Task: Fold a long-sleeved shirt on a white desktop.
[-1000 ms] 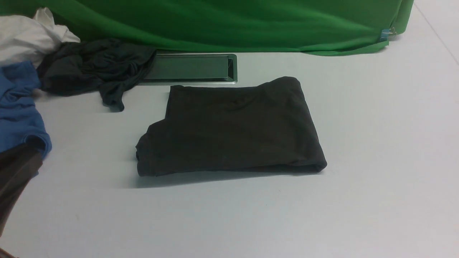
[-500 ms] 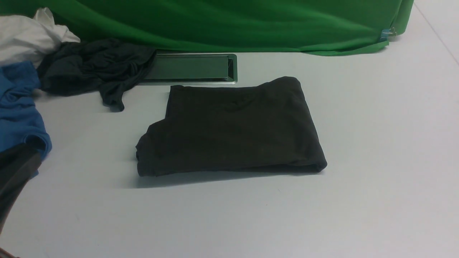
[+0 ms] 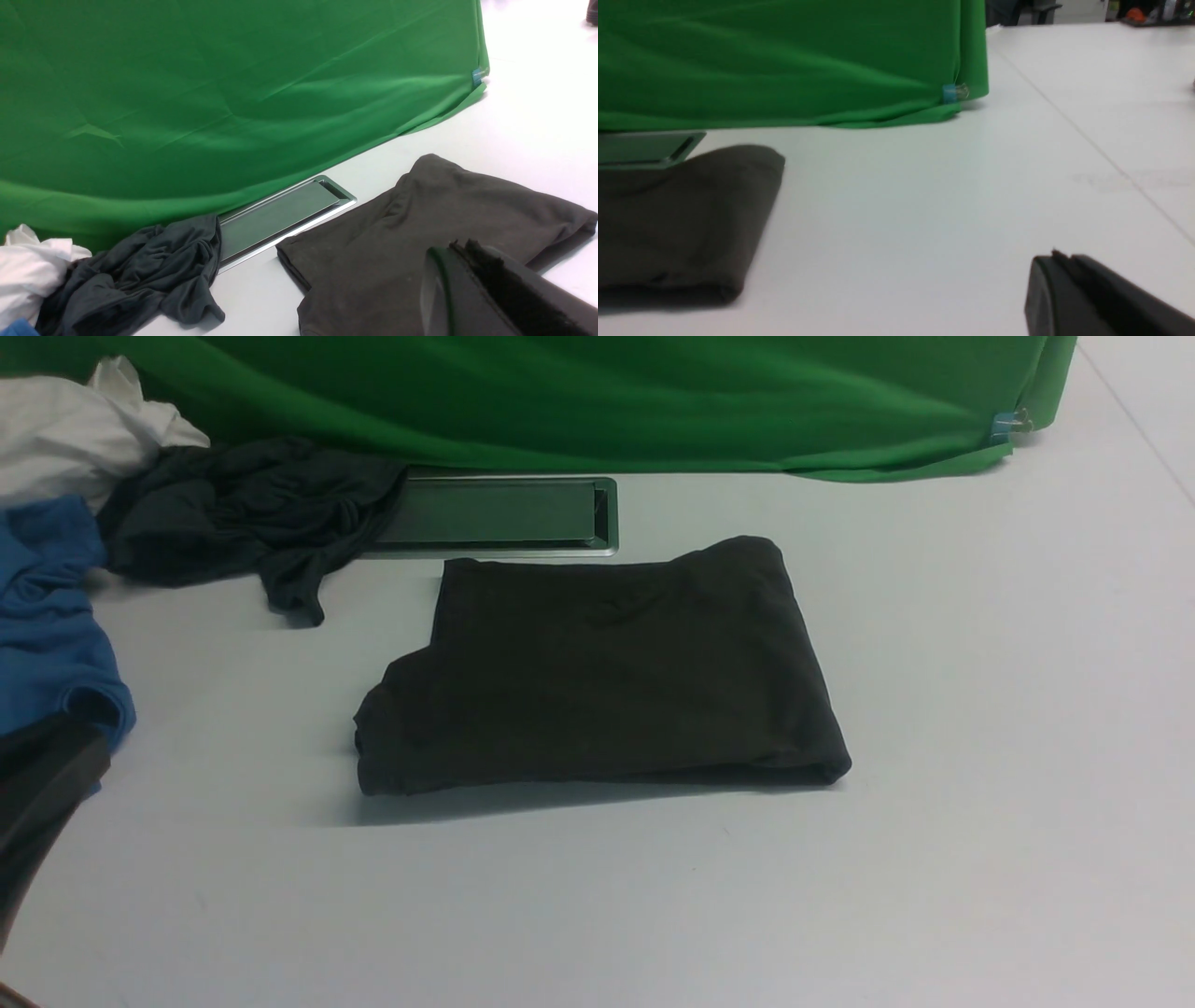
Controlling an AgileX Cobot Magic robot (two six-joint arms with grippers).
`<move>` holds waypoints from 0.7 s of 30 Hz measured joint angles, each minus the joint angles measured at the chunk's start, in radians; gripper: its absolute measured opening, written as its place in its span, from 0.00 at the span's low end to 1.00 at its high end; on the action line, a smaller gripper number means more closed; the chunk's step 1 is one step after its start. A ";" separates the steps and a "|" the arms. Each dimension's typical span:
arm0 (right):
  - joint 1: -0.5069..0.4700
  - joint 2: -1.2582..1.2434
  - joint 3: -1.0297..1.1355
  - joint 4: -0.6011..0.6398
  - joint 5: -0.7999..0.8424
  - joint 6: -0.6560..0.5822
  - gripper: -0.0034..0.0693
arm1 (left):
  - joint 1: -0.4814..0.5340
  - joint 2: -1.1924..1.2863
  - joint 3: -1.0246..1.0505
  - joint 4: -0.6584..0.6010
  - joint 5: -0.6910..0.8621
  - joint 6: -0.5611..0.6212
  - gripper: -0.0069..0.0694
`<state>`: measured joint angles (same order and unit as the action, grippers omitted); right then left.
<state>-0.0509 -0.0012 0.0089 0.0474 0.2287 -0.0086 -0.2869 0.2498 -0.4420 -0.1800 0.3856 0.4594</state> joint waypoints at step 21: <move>0.042 0.000 0.000 0.000 0.022 -0.001 0.13 | 0.000 0.000 0.000 0.000 0.001 0.000 0.11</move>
<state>-0.0093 -0.0012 0.0089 0.0474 0.2509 -0.0095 -0.2869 0.2498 -0.4420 -0.1800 0.3865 0.4594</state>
